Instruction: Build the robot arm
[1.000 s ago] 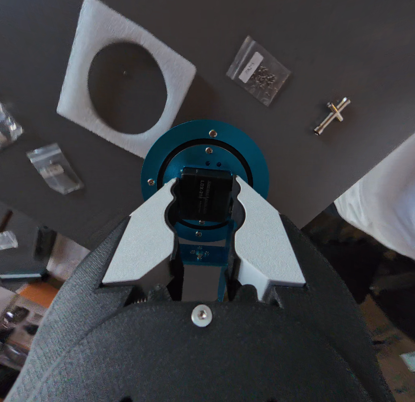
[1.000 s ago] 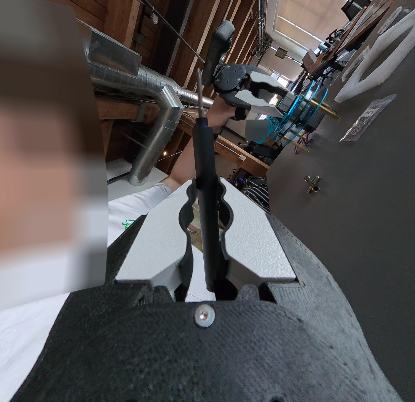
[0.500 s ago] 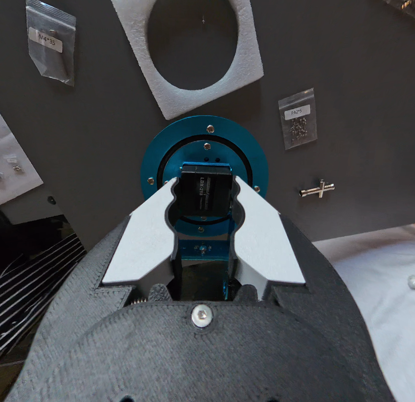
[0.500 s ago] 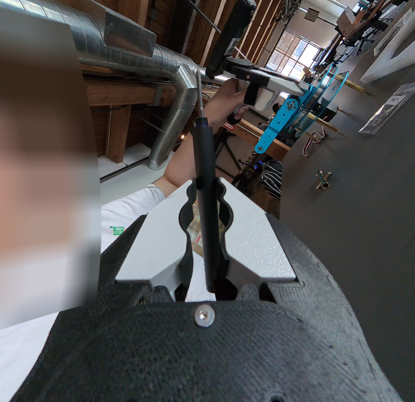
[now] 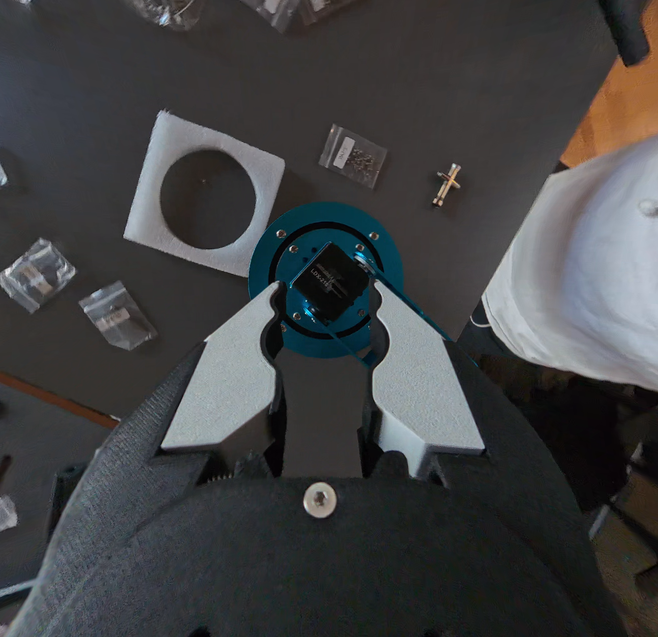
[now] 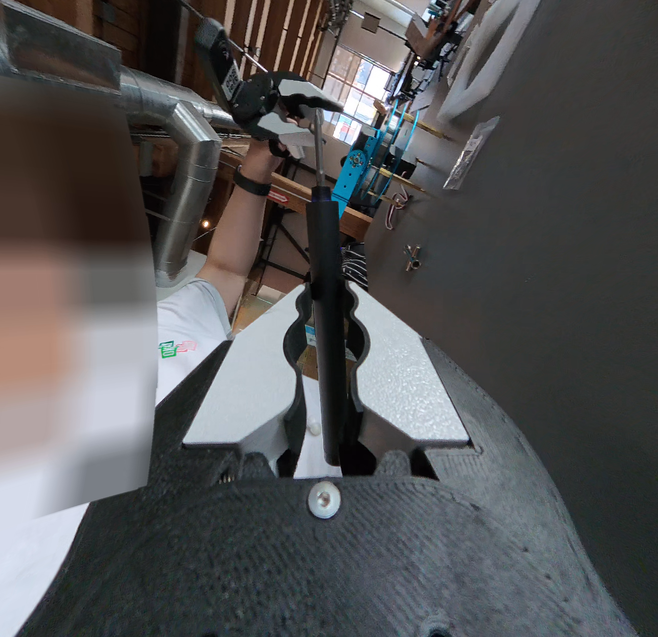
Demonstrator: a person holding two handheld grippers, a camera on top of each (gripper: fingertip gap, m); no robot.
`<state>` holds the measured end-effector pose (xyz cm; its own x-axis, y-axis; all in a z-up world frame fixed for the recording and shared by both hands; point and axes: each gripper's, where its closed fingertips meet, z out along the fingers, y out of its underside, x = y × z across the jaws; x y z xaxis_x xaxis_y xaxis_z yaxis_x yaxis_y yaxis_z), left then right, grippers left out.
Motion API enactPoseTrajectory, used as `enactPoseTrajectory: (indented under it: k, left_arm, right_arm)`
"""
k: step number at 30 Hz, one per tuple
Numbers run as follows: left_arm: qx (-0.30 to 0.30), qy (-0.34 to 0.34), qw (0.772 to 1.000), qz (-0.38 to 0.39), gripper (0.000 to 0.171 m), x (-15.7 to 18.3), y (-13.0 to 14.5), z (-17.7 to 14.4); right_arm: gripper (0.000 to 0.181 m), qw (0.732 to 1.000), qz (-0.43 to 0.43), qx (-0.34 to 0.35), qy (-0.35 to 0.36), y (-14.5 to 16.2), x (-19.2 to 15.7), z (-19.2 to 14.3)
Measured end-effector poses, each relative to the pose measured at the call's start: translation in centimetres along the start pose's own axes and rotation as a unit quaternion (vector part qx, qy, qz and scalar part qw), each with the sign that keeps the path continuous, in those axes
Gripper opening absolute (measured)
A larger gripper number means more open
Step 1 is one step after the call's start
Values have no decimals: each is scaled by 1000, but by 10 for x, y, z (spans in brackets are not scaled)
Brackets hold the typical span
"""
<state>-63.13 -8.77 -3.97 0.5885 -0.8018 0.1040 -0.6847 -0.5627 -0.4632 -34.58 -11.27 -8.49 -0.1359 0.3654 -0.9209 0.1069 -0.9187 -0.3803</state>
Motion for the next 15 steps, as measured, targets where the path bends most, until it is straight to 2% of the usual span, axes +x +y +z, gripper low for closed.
enactPoseTrajectory:
  k: [3,9,11,14,15]
  left_arm:
    - [-24,18,994,109,46,-3,2,0]
    - [-92,91,956,263,49,5,14,22]
    - [-111,99,943,298,50,5,18,30]
    - [-120,99,937,313,50,5,19,41]
    - [-125,115,938,302,42,9,21,42]
  right_arm:
    - [15,1000,13,18,20,-10,3,4]
    - [15,992,11,113,53,-15,3,31]
    - [15,988,10,146,57,-10,1,42]
    - [15,983,17,176,56,2,-1,58]
    - [15,981,18,185,60,7,-1,61]
